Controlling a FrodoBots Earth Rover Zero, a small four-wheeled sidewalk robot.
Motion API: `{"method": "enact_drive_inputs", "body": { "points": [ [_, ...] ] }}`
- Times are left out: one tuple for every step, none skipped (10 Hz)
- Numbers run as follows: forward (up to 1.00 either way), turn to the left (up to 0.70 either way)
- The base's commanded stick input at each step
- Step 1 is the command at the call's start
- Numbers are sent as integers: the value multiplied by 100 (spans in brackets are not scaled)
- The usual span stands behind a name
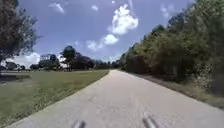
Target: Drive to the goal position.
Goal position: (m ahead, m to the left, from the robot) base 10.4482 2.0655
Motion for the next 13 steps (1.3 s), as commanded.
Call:
{"method": "enact_drive_inputs", "body": {
  "points": [
    [50, 0],
    [50, 0],
    [50, 0],
    [50, 0],
    [50, 0],
    [50, 0],
    [50, 0],
    [50, 0],
    [50, 0],
    [50, 0],
    [50, 0],
    [50, 0],
    [50, 0]
  ]
}}
